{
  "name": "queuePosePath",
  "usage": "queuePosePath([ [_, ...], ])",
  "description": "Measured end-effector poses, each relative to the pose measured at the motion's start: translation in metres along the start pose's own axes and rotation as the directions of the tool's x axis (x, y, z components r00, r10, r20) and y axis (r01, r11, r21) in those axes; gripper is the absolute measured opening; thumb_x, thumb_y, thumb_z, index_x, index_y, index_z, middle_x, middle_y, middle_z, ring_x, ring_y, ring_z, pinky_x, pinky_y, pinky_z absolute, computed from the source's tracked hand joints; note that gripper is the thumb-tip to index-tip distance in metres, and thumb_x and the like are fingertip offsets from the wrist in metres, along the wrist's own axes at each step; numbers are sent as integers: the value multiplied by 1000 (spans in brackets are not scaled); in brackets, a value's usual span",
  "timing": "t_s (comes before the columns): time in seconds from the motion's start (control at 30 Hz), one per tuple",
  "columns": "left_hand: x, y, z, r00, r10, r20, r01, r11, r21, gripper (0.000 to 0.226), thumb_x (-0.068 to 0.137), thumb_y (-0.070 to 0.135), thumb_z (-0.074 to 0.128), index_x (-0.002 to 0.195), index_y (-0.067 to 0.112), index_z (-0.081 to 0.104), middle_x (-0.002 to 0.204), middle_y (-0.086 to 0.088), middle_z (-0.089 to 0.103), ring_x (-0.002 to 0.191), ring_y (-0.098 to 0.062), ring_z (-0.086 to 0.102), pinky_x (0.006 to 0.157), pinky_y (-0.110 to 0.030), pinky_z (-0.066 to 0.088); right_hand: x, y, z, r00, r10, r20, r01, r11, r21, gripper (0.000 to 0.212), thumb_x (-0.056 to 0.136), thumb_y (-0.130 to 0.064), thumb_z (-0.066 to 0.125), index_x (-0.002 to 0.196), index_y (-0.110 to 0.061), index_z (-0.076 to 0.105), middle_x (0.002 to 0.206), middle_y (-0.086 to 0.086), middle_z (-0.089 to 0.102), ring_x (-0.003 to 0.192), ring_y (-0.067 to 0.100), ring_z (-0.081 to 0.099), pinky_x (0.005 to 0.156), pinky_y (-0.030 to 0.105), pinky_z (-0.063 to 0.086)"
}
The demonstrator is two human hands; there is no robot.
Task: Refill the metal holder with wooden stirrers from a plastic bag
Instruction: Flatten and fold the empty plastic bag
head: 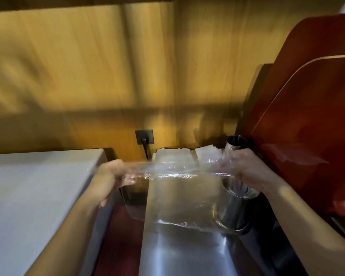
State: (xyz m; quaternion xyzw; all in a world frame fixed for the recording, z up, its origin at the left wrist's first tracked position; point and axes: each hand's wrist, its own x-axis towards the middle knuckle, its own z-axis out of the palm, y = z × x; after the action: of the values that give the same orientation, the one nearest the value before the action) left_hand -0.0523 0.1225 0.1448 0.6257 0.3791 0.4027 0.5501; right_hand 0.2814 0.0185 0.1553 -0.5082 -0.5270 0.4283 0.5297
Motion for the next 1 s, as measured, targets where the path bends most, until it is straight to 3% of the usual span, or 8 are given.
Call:
queuePosePath([
  [0.17, -3, 3, -6, 999, -30, 18, 31, 995, -91, 43, 92, -6, 36, 68, 12, 67, 86, -8, 71, 75, -16, 70, 58, -23, 57, -6, -5, 4, 999, 34, -24, -35, 999, -27, 44, 76, 24, 41, 60, -4, 71, 72, 10, 72, 75, 16, 67, 58, 15, 52],
  [0.33, 3, -2, -11, 980, -182, 84, 197, 953, -232, 41, 87, 52, 44, 104, 19, 61, 88, -11, 71, 76, -24, 70, 61, -37, 60, -11, -11, 1, 998, 56, -42, -62, 988, -144, 40, 82, 15, 44, 72, -9, 75, 88, 2, 75, 90, 11, 68, 76, 20, 51],
  [0.43, 4, -3, -5, 975, -207, 77, 213, 974, -76, 46, 70, 36, 70, 106, 9, 59, 84, -9, 70, 66, -19, 68, 60, -34, 60, -11, -10, 5, 993, -17, -120, 6, 996, -91, 31, 83, 15, 48, 83, -5, 73, 77, 2, 73, 69, 8, 63, 61, 16, 47],
  [0.53, 6, -3, -1, 987, -162, 7, 162, 976, -143, 35, 62, 15, 74, 94, 7, 62, 68, -3, 73, 59, -14, 67, 59, -33, 59, -9, -6, 6, 978, -23, -209, 41, 996, 79, 32, 84, 3, 58, 110, -15, 63, 78, 8, 69, 61, 9, 61, 59, 21, 53],
  [0.6, 9, -2, -3, 990, -132, -50, 117, 965, -235, 31, 61, 10, 73, 91, 7, 63, 68, -3, 74, 62, -13, 69, 56, -25, 58, -10, -4, 6, 972, 59, -226, -24, 988, 155, 20, 88, -17, 59, 108, -16, 59, 83, 14, 67, 60, 19, 67, 56, 31, 57],
  [0.73, 15, -1, -8, 984, -144, -107, 111, 957, -268, 27, 60, 13, 74, 86, 13, 67, 72, -3, 76, 66, -13, 70, 48, -28, 58, -15, -2, 7, 972, 179, -153, -143, 966, 216, 48, 76, -55, 57, 91, -9, 60, 66, 6, 71, 57, 22, 68, 47, 31, 56],
  [0.87, 16, -1, -5, 985, -144, -100, 111, 953, -281, 33, 62, 21, 72, 93, 12, 65, 76, -1, 75, 72, -13, 69, 62, -36, 58, -18, -1, 11, 986, 104, -128, -93, 992, 91, 16, 64, -22, 76, 70, -9, 68, 63, 5, 66, 53, 13, 63, 50, 24, 54],
  [1.0, 9, -1, 0, 946, -286, 150, 315, 920, -231, 39, 73, 42, 66, 99, 13, 69, 83, -7, 73, 70, -19, 68, 56, -36, 60, -14, 1, 11, 952, 20, -305, 23, 990, 136, 16, 71, -5, 72, 59, -15, 67, 58, 3, 65, 48, 11, 57, 46, 20, 49],
])
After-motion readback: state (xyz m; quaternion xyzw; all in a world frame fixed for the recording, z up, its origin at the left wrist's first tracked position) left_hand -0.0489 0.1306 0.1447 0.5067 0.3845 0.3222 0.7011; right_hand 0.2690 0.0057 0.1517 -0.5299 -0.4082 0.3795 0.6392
